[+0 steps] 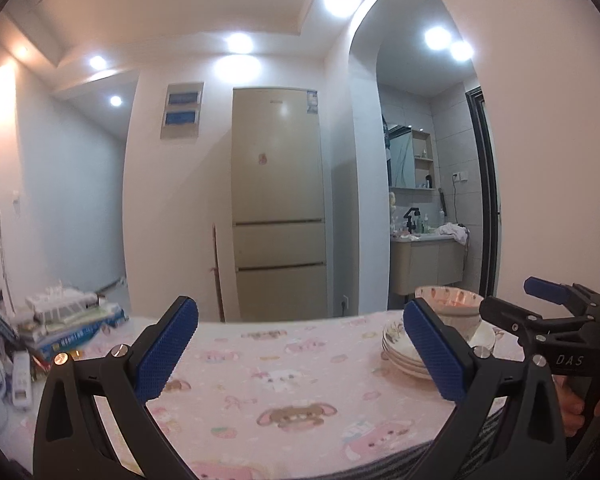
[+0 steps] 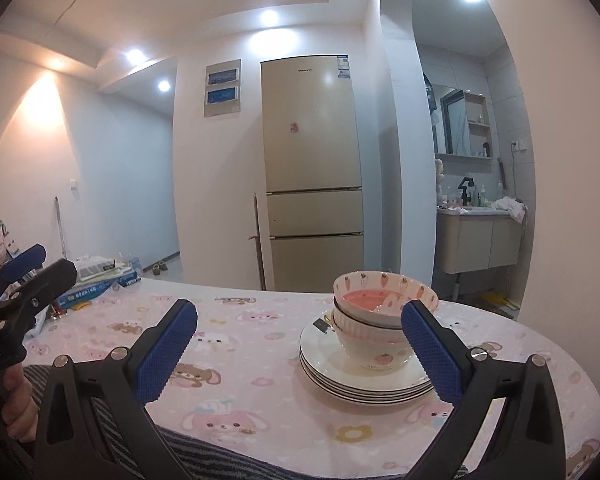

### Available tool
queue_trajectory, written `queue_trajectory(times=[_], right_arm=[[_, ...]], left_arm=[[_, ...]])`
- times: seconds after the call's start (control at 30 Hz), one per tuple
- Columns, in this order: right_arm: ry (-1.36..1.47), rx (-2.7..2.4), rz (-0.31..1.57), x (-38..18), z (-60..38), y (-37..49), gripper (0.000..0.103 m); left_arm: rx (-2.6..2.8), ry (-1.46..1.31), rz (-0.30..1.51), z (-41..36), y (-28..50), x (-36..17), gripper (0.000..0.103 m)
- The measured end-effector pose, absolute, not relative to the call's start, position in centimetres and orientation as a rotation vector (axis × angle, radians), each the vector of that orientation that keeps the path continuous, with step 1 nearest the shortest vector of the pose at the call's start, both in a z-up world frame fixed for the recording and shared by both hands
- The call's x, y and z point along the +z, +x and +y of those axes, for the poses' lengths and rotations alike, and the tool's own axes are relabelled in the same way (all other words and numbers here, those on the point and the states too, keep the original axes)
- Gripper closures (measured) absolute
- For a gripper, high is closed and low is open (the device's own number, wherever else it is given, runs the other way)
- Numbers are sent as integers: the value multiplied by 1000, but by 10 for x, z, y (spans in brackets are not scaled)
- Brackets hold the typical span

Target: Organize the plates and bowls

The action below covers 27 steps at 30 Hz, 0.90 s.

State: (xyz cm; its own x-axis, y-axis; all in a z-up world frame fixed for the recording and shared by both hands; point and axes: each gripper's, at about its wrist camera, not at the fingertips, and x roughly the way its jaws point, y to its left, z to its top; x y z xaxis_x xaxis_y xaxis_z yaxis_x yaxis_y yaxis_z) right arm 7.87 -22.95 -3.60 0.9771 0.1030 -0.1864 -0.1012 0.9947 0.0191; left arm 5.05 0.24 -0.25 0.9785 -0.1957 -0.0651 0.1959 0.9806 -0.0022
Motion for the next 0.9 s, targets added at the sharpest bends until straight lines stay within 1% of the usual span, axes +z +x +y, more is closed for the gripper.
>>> queue_trajectory(times=[0.27, 0.53, 0.9], right_arm=[[-46, 81, 118, -39, -220, 61, 0], [-23, 65, 107, -36, -226, 59, 0], [-20, 63, 115, -35, -227, 58, 0]], left_arm=[[-199, -4, 162, -1, 66, -13, 0], [-196, -40, 125, 7, 58, -9, 0], [-183, -3, 95, 1, 52, -8, 0]])
